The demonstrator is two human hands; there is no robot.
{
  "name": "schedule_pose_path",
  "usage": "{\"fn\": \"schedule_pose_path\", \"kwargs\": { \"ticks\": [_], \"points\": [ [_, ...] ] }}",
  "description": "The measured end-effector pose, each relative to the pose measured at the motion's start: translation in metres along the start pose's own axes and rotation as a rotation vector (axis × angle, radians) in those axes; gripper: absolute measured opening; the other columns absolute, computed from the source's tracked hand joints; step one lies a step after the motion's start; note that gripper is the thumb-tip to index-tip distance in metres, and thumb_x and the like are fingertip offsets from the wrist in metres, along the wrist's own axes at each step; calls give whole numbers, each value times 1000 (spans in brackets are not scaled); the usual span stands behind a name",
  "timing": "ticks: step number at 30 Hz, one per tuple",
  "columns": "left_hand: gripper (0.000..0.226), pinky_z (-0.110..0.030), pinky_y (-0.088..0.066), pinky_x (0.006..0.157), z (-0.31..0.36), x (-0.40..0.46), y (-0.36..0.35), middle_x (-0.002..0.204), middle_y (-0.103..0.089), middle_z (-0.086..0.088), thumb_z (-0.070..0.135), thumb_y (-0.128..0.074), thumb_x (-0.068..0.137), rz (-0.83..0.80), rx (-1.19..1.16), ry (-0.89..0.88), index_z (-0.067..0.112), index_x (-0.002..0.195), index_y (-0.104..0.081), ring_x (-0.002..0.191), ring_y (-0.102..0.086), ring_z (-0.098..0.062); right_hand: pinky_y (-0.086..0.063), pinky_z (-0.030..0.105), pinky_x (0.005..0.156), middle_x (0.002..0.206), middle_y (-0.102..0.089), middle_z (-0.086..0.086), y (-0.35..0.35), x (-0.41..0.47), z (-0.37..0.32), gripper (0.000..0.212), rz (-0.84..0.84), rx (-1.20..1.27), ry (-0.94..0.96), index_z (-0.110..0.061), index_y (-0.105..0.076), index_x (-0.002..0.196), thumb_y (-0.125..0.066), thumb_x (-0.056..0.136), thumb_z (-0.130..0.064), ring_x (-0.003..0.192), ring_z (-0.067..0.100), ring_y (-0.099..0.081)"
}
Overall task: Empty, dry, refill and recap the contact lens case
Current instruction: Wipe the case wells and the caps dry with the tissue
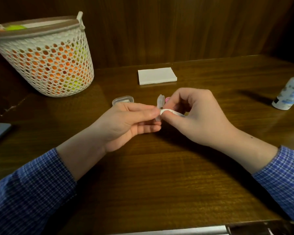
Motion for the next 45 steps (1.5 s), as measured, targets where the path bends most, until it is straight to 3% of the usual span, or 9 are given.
{"fn": "schedule_pose_path", "kwargs": {
  "ticks": [3,8,10,12,16,19,25,31,45],
  "points": [
    [28,-31,-63,82,-2,-2,2,101,-79,-12,21,-74,74,89,174,-151,12,98,-83,95,-77,-22,-63,31,79,70,-73,-7,-2,3,5,15,-38,117,-201,-26,-72,73,-85,80,-27,67,7,-69],
    [38,-39,-61,90,-1,-6,0,104,-80,-7,30,-75,73,150,434,-366,13,107,-79,100,-76,-23,-51,23,68,94,-77,8,-6,6,11,12,-232,590,-620,-16,-79,64,-90,68,-20,102,11,-67],
    [37,-36,-62,89,-1,-6,-2,105,-80,-5,27,-74,75,160,454,-401,13,109,-78,102,-75,-22,-45,24,52,97,-72,11,-8,5,12,31,-318,715,-755,-8,-80,79,-89,55,-26,81,13,-64],
    [38,-34,-62,87,-2,-3,-2,108,-79,-7,22,-73,75,165,314,-340,10,110,-78,105,-75,-25,-43,24,46,89,-70,11,-7,6,12,52,-328,768,-808,-4,-72,104,-89,59,-23,64,13,-62],
    [41,-30,-61,85,-4,6,-4,117,-76,-12,19,-70,78,102,-50,-127,5,116,-75,106,-74,-22,-49,27,59,87,-75,11,1,11,13,8,-250,680,-674,-10,-80,85,-81,84,-18,78,18,-65],
    [37,-28,-60,82,-7,8,-2,115,-76,-11,18,-68,84,50,-158,-51,7,119,-74,100,-74,-17,-52,31,71,96,-78,11,5,10,12,7,-184,574,-538,-12,-80,87,-80,85,-19,85,17,-67],
    [33,-26,-59,79,-9,10,2,104,-78,-9,18,-70,82,43,-128,-45,8,111,-79,91,-75,-14,-60,46,79,81,-74,11,5,8,8,10,-80,421,-321,-12,-77,91,-83,84,-13,75,23,-67],
    [34,-27,-60,79,-11,10,3,104,-76,-11,16,-67,84,25,-137,-45,3,114,-77,90,-73,-15,-59,26,72,82,-77,-2,4,7,6,3,-101,229,-141,-18,-79,91,-80,88,-17,76,12,-71],
    [53,-28,-59,85,-9,7,-1,119,-74,-17,15,-68,80,60,-10,-65,2,131,-65,101,-74,-20,-63,40,84,77,-75,0,5,7,8,10,-123,288,-259,-17,-76,84,-84,82,-13,75,16,-71]
  ]
}}
Point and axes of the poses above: each hand's wrist, its own x-axis towards the middle knuckle, its own y-axis out of the back of the hand, z = x × y, the point moved 2 cm from there along x, towards the middle knuckle
